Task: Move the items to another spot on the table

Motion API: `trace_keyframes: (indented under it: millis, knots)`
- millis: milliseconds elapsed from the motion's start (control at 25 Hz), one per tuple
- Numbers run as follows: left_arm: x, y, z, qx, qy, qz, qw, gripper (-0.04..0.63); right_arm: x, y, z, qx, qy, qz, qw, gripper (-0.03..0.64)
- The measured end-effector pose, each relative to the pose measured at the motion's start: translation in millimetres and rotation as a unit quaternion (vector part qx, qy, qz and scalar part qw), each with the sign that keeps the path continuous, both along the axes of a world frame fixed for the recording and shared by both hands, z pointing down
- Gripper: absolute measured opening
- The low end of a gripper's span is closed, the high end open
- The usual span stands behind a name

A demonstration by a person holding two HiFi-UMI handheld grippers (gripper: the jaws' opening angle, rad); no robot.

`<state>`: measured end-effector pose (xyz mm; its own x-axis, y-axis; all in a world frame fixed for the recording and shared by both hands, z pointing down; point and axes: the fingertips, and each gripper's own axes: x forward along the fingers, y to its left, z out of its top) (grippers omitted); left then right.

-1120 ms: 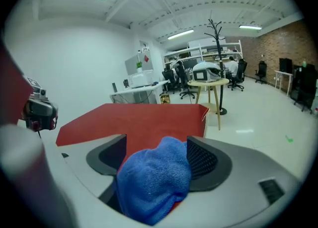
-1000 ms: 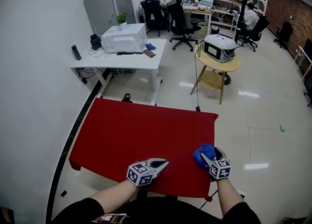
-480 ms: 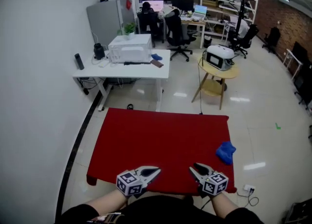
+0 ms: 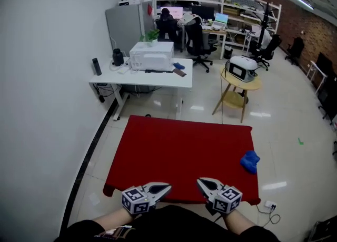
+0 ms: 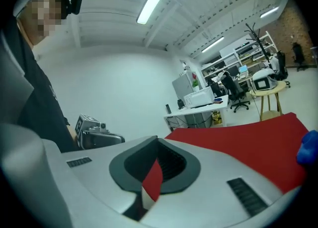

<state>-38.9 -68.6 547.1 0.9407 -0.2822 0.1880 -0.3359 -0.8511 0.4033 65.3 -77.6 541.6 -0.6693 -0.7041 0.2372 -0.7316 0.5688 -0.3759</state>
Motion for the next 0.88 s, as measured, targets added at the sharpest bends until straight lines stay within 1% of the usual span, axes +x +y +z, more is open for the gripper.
trace_keyframes:
  millis: [120, 280, 400, 560, 600, 680, 760, 800, 880]
  knots:
    - [19.8, 26.5, -9.7, 0.006, -0.001, -0.009, 0.9999, -0.008, 6.1, 26.4, -12.5, -0.002, -0.003, -0.021, 1.000, -0.015]
    - [50.7, 60.2, -24.2, 0.030, -0.012, -0.002, 0.9995, -0.008, 17.7, 67.8, -24.0, 0.000, -0.003, -0.041, 0.999, -0.015]
    - [62.1, 69.7, -40.4, 0.042, -0.001, 0.001, 0.9991, -0.008, 22.5, 86.3, -28.2, 0.003, 0.003, -0.053, 0.999, -0.015]
    - [48.8, 69.6, -73.9, 0.047, 0.039, 0.001, 0.9981, -0.008, 11.3, 92.1, -40.4, 0.022, 0.016, -0.050, 0.998, -0.016]
    - [43.9, 70.4, -78.9, 0.050, 0.043, 0.005, 0.9978, -0.008, 8.3, 90.8, -42.0, 0.027, 0.018, -0.044, 0.998, -0.015]
    - [32.6, 72.4, -76.6, 0.046, 0.036, 0.014, 0.9982, -0.008, -4.4, 88.7, -47.2, 0.032, 0.011, -0.031, 0.999, -0.016]
    - [18.2, 76.6, -67.2, 0.030, 0.031, 0.020, 0.9989, -0.008, -29.9, 93.7, -54.9, 0.028, -0.010, -0.031, 0.999, -0.017]
    - [11.3, 79.7, -63.8, 0.025, 0.031, 0.022, 0.9990, -0.008, -41.2, 98.1, -52.1, 0.027, -0.010, -0.037, 0.999, -0.017]
    - [0.7, 86.2, -56.8, 0.019, 0.027, 0.024, 0.9992, -0.008, -56.8, 105.3, -42.2, 0.025, 0.006, -0.057, 0.998, -0.017]
